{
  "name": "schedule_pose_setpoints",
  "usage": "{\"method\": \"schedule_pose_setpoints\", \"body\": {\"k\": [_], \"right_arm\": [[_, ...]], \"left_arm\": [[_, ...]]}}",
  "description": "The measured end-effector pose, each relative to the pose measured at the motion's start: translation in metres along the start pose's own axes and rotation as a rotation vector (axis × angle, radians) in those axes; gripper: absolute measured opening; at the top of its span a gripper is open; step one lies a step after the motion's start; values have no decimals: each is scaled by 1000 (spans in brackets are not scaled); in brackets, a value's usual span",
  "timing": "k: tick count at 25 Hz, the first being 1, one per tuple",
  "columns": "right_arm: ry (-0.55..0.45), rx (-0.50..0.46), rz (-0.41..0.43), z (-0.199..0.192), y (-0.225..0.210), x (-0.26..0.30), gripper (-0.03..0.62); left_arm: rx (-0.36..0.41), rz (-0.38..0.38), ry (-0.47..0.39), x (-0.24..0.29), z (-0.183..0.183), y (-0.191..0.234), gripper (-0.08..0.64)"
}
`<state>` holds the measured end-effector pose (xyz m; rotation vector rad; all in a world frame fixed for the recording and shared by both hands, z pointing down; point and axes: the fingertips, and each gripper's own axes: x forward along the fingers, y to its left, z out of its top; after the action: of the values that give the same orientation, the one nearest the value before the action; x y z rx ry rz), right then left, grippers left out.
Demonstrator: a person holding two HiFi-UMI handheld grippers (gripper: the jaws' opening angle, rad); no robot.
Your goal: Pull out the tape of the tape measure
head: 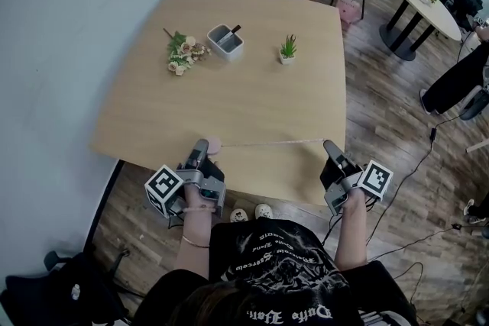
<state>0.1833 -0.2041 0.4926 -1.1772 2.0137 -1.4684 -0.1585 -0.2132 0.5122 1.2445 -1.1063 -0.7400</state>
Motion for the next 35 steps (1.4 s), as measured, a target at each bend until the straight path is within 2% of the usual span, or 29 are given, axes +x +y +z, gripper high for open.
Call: {"method": "schedule_pose_setpoints", "body": {"k": [5, 11, 13, 16, 21, 24, 26, 28, 32, 35], "right_arm": [[35, 84, -106, -14, -32, 5, 17], [49, 220, -205, -39, -66, 21, 17], [60, 236, -216, -47, -71, 26, 17], [67, 200, -196, -53, -68, 31, 17], [75, 182, -170, -55, -65, 32, 17], [71, 186, -169, -53, -67, 32, 17], [75, 189, -167, -53, -68, 33, 17], [81, 193, -170, -53, -71, 33, 17], [96, 179, -205, -53, -82, 35, 17], [123, 145, -240, -53, -92, 37, 17]], "left_arm": [[82, 105, 5, 20, 3, 30, 67], [63, 219, -40, 54, 16, 79, 67], [97, 270, -55, 63, 21, 93, 67], [173, 371, -36, 75, 21, 113, 67], [258, 442, -4, 84, 20, 127, 72], [282, 466, 6, 85, 19, 129, 82], [319, 450, 7, 88, 19, 123, 146], [359, 427, 7, 90, 20, 115, 249], [502, 445, -25, 84, 34, 101, 268], [621, 416, -44, 73, 48, 82, 268]]}}
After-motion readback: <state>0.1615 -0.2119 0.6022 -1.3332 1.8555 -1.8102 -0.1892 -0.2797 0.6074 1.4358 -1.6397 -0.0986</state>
